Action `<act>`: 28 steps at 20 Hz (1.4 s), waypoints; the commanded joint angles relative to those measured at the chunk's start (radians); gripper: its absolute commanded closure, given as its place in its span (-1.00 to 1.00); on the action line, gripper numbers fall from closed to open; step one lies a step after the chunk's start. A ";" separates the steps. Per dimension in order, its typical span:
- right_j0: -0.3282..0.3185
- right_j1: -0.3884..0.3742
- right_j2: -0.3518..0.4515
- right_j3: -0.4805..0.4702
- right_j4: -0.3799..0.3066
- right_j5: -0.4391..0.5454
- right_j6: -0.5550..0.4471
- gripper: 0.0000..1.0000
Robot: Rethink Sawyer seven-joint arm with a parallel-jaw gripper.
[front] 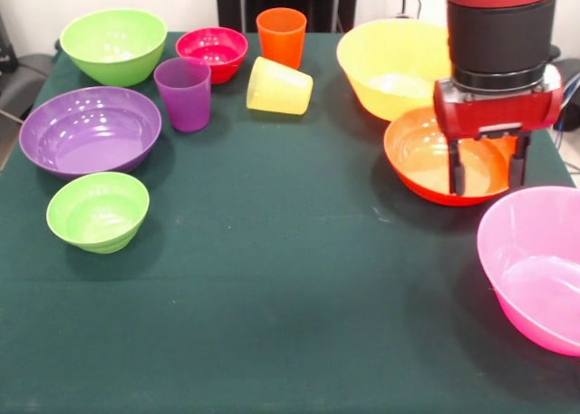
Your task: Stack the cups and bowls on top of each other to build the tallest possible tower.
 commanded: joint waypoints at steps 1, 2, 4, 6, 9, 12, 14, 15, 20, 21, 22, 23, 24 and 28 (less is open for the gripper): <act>0.030 0.038 -0.024 -0.058 0.002 0.149 -0.108 -1.00; 0.031 0.045 -0.025 -0.067 0.002 0.152 -0.110 -1.00; 0.031 0.059 -0.026 -0.086 0.000 0.155 -0.117 -1.00; 0.031 0.068 -0.025 -0.103 0.000 0.163 -0.126 -1.00; 0.034 0.064 -0.026 -0.112 0.002 0.178 -0.125 -1.00; 0.032 0.068 -0.023 -0.123 0.000 0.192 -0.132 -1.00; 0.032 0.077 -0.018 -0.145 0.000 0.206 -0.142 -1.00; 0.033 0.084 -0.014 -0.160 -0.001 0.214 -0.150 -1.00; 0.046 0.128 -0.006 -0.243 -0.010 0.250 -0.177 -1.00; 0.051 0.138 -0.006 -0.263 -0.012 0.259 -0.180 -1.00; 0.056 0.148 -0.006 -0.282 -0.014 0.267 -0.181 -1.00; 0.060 0.160 -0.004 -0.306 -0.017 0.276 -0.188 -1.00; 0.065 0.171 -0.004 -0.326 -0.021 0.285 -0.193 -1.00; 0.083 0.222 0.003 -0.398 -0.032 0.305 -0.210 -1.00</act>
